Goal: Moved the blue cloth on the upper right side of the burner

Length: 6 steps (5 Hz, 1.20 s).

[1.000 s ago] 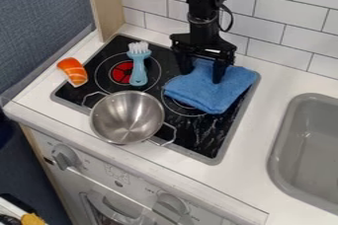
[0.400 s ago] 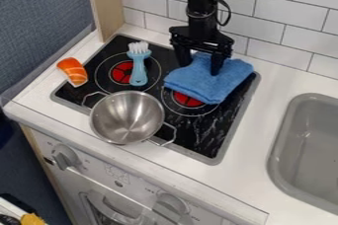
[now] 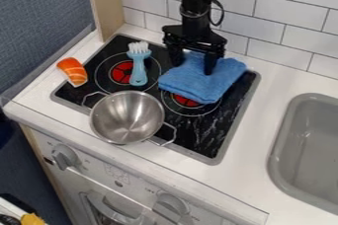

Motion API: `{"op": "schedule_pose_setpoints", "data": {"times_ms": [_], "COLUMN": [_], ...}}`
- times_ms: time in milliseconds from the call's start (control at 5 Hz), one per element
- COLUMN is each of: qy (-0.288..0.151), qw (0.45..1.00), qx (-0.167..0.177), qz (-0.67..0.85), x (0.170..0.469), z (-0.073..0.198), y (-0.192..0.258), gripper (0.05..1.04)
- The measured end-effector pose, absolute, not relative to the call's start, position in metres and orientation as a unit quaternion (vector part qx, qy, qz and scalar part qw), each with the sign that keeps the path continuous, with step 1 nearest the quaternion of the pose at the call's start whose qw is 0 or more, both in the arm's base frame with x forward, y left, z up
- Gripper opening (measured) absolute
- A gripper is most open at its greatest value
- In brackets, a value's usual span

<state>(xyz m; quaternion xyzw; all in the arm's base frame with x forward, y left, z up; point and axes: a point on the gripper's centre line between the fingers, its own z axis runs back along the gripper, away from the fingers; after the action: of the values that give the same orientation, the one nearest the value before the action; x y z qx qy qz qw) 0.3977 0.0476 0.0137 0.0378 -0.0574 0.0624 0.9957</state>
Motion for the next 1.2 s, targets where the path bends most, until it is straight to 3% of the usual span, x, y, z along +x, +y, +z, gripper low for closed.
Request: {"op": "schedule_pose_setpoints", "data": {"times_ms": [800,1200], "qy": [-0.076,-0.037], "qw": [0.993,0.995], "qx": [0.020,0.037], "qz": [0.089,0.081], "x": [0.413,0.406], "z": [0.052,0.066], "y": [0.043,0.041], "gripper": [1.001,1.000]}}
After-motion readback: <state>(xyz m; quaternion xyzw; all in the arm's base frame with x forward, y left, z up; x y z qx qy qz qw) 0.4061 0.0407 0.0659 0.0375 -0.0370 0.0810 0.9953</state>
